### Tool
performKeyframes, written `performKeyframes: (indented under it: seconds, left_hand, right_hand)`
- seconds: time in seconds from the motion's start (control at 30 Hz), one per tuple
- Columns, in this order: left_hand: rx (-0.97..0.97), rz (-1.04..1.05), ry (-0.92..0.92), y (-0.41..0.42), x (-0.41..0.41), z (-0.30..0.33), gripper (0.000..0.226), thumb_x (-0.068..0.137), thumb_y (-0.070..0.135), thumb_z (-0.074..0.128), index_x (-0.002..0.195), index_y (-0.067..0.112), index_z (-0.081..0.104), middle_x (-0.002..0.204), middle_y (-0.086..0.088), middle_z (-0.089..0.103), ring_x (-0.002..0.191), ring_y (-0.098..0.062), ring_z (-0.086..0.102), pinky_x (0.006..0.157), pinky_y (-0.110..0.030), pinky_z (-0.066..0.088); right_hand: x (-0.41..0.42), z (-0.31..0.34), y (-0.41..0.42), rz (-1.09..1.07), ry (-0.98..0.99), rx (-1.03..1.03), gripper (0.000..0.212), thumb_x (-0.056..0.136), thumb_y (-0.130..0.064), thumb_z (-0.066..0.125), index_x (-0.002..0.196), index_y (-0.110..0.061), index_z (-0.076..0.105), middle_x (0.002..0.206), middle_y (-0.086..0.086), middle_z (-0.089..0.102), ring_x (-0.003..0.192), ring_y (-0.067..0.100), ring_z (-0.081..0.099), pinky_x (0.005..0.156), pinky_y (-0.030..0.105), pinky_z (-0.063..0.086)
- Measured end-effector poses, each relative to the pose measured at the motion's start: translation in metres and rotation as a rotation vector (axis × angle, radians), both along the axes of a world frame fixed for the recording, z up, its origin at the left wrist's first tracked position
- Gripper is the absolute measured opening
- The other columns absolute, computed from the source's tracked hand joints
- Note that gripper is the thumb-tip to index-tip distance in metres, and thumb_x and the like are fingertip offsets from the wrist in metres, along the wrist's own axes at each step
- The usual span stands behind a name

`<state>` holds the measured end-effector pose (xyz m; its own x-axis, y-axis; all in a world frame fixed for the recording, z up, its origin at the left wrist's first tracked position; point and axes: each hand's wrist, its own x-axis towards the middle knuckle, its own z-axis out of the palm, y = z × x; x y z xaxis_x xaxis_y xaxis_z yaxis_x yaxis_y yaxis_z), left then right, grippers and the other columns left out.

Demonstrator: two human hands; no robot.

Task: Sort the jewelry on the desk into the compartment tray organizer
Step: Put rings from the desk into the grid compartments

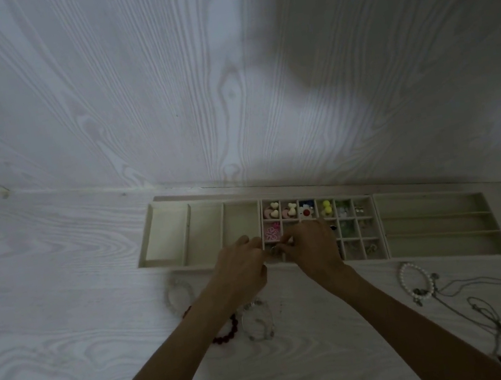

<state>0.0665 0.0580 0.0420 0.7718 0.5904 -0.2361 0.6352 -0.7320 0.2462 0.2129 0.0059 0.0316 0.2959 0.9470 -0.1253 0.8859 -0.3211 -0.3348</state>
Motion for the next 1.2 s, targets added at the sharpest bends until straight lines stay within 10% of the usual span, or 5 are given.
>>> performKeyframes:
  seconds: [0.4, 1.2]
  left_hand:
    - [0.025, -0.091, 0.089, 0.003, 0.001, -0.012, 0.044, 0.093, 0.023, 0.043, 0.136, 0.030, 0.047, 0.118, -0.002, 0.052, 0.108, -0.021, 0.045, 0.069, -0.030, 0.037]
    - [0.104, -0.189, 0.079, 0.012, 0.011, -0.005, 0.032, 0.095, 0.021, 0.043, 0.124, 0.015, 0.056, 0.115, -0.006, 0.054, 0.101, -0.021, 0.046, 0.069, -0.030, 0.036]
  right_hand:
    - [-0.002, 0.007, -0.030, 0.230, -0.179, 0.027, 0.027, 0.074, -0.006, 0.067, 0.090, -0.025, 0.076, 0.080, 0.003, 0.062, 0.082, 0.026, 0.056, 0.071, 0.033, 0.038]
    - [-0.003, 0.008, -0.032, 0.263, -0.207, -0.096, 0.042, 0.092, -0.011, 0.040, 0.126, -0.028, 0.058, 0.116, 0.000, 0.054, 0.111, 0.021, 0.042, 0.092, 0.031, 0.024]
